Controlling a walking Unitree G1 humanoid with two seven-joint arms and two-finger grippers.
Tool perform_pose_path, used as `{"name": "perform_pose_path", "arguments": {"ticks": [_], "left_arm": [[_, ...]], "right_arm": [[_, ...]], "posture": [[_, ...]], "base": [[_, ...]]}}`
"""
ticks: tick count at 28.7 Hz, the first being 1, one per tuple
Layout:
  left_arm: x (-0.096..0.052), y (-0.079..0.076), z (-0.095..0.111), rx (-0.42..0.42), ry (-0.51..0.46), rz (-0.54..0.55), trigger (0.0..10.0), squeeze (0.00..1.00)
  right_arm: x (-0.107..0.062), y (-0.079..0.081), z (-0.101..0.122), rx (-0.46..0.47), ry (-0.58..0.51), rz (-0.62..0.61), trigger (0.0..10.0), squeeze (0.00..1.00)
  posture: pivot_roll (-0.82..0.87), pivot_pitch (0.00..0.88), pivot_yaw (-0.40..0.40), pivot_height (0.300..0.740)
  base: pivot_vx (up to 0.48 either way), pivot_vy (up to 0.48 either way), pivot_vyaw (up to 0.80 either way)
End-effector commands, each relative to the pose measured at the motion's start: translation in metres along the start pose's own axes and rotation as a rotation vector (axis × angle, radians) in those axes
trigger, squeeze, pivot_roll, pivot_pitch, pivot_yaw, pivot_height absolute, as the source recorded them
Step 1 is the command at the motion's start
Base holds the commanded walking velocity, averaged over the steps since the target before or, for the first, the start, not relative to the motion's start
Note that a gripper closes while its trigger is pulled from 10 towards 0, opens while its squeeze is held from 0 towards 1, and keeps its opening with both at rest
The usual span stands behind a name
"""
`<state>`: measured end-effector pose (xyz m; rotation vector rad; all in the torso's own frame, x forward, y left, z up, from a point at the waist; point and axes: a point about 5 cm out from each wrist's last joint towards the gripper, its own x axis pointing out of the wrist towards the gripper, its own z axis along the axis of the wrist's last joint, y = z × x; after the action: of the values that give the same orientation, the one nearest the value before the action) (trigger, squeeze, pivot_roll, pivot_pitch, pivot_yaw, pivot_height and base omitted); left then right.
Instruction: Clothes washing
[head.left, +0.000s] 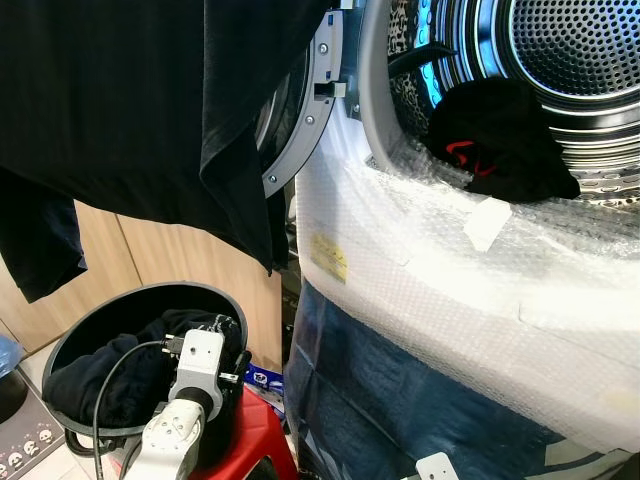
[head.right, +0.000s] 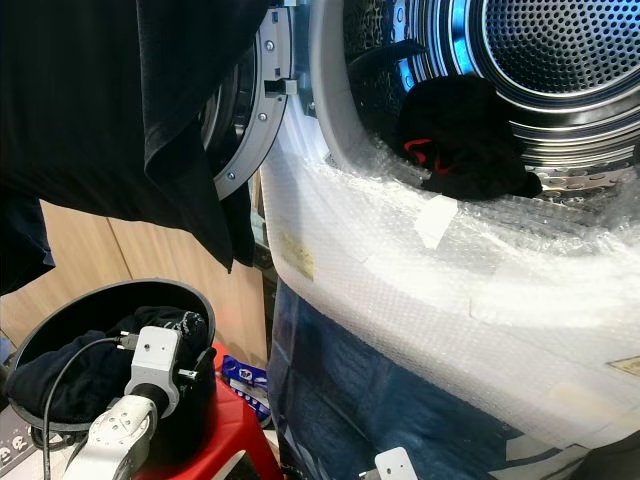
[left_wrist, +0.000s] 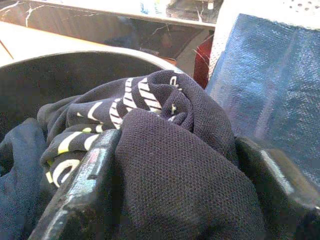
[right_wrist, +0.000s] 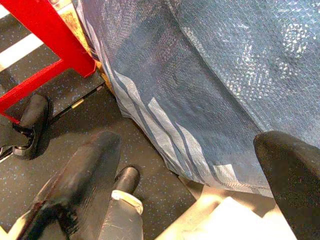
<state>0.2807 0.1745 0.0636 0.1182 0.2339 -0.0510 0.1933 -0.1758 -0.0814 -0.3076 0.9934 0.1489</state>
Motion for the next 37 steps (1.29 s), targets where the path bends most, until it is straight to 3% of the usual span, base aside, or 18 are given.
{"name": "perform_pose_path", "arguments": {"ticks": [1,13,37], "left_arm": [[-0.001,0.004,0.005,0.0,-0.033,0.03,0.0,0.0],[-0.002,0.0,0.013,0.025,-0.106,0.016,0.0,0.0],[-0.006,-0.003,0.016,0.033,-0.142,-0.015,0.0,0.0]], "right_arm": [[0.0,0.0,0.0,-0.005,0.0,0.002,10.0,0.0],[0.0,0.002,0.002,-0.021,-0.016,0.004,10.0,0.0],[0.0,0.003,0.005,-0.03,-0.028,0.008,10.0,0.0]], "posture": [[0.12,0.0,-0.053,0.74],[0.12,0.0,-0.055,0.74],[0.12,0.0,-0.054,0.74]], "base": [[0.0,0.0,0.0],[0.0,0.0,0.0],[0.0,0.0,0.0]]}}
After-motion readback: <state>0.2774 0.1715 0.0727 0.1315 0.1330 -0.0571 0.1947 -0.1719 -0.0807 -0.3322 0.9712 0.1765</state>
